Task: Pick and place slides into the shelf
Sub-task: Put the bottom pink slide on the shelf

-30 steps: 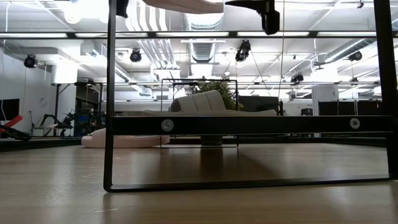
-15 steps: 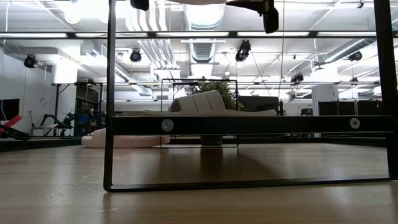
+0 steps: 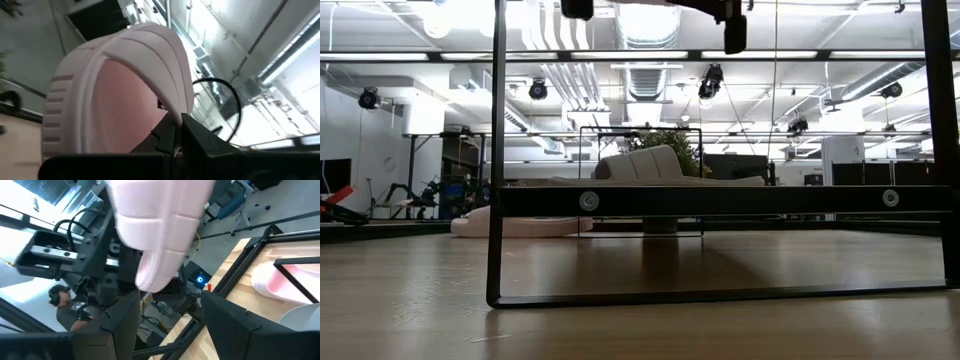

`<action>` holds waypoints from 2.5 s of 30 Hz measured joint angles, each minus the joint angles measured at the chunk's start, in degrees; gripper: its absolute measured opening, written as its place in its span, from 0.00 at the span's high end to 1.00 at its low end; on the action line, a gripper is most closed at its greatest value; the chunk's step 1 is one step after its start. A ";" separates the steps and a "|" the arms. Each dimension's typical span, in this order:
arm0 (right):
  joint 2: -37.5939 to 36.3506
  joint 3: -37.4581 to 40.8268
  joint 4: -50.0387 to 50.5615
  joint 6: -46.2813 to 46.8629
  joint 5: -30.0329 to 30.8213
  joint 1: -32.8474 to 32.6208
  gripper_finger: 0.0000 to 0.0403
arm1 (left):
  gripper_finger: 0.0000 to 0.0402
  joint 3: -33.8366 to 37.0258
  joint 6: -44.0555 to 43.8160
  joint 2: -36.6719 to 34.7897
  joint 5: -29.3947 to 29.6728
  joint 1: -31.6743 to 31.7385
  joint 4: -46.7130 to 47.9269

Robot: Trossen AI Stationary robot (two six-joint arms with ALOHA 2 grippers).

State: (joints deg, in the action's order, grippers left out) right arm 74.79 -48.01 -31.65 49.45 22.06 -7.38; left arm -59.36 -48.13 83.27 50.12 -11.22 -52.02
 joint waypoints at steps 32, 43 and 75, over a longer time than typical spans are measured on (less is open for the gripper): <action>5.94 -10.73 6.46 -5.77 -1.02 1.55 0.50 | 1.00 -3.84 -1.17 2.90 -4.05 0.36 0.06; 5.87 -10.73 6.19 -4.23 -0.98 2.56 0.52 | 1.00 -3.84 -1.13 2.88 -5.32 0.35 0.06; 0.24 -10.69 16.83 -4.10 -1.66 2.64 0.90 | 0.91 -3.56 0.53 2.80 -10.80 0.37 0.41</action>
State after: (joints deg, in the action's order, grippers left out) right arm 75.03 -58.70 -14.82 45.36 20.39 -4.74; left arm -62.92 -47.59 86.08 39.32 -10.85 -51.62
